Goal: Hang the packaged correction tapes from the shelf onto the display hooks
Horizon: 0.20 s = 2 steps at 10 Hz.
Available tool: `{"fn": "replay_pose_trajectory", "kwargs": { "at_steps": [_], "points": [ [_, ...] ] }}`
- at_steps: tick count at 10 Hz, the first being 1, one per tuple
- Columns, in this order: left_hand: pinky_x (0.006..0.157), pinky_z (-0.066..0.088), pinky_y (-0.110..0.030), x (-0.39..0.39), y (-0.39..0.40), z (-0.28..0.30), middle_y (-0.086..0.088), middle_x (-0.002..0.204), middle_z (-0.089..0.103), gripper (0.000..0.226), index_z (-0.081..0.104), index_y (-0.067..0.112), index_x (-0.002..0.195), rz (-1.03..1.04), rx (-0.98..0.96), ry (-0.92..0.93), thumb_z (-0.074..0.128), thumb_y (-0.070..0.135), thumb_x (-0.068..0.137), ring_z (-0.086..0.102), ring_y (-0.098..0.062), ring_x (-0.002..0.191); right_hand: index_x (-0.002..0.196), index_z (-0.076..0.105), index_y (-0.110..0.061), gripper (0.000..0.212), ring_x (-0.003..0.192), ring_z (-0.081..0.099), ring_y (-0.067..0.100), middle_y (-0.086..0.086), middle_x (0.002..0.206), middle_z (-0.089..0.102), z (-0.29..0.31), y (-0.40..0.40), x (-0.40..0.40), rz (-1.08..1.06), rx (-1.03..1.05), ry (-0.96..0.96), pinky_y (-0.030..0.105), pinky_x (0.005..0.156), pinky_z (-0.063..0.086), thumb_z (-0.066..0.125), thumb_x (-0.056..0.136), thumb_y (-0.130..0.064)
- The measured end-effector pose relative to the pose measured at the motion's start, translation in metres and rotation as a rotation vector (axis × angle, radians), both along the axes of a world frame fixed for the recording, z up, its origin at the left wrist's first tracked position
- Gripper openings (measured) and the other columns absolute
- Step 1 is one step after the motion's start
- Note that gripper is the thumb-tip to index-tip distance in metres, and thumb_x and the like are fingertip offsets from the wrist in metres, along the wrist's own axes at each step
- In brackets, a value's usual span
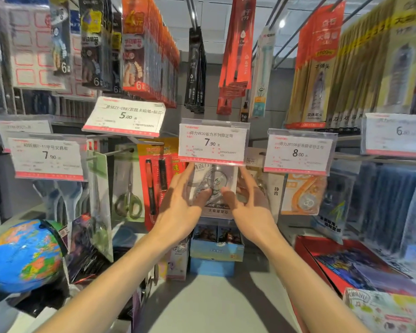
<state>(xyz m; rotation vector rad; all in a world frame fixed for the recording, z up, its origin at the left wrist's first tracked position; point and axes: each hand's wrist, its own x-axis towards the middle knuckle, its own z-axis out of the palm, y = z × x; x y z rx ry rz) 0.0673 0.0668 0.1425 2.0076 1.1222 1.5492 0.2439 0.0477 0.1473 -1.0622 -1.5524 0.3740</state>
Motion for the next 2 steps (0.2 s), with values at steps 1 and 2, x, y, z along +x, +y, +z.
{"fn": "replay_pose_trajectory", "kwargs": {
  "at_steps": [1,2],
  "points": [
    [0.101,0.039,-0.032,-0.004,-0.007,-0.001,0.025,0.162,0.025,0.066,0.021,0.058,0.151,0.028,0.015,0.044,0.058,0.057,0.097,0.049,0.017,0.106,0.157,0.037,-0.032,0.064,0.109,0.05,-0.034,-0.014,0.147,0.053,-0.002,-0.003,0.006,0.022,0.002,0.021,-0.007,0.078,0.043,0.066,0.1,-0.029],
    [0.093,0.052,-0.033,-0.009,-0.021,-0.003,0.02,0.152,0.042,0.05,0.033,0.054,0.143,0.093,0.043,0.053,0.055,0.053,0.099,0.062,0.004,0.099,0.15,0.043,-0.031,0.053,0.101,0.053,-0.034,-0.013,0.136,0.06,-0.002,-0.019,0.011,-0.009,0.004,0.033,-0.003,0.082,0.046,0.064,0.101,-0.025]
  ]
}}
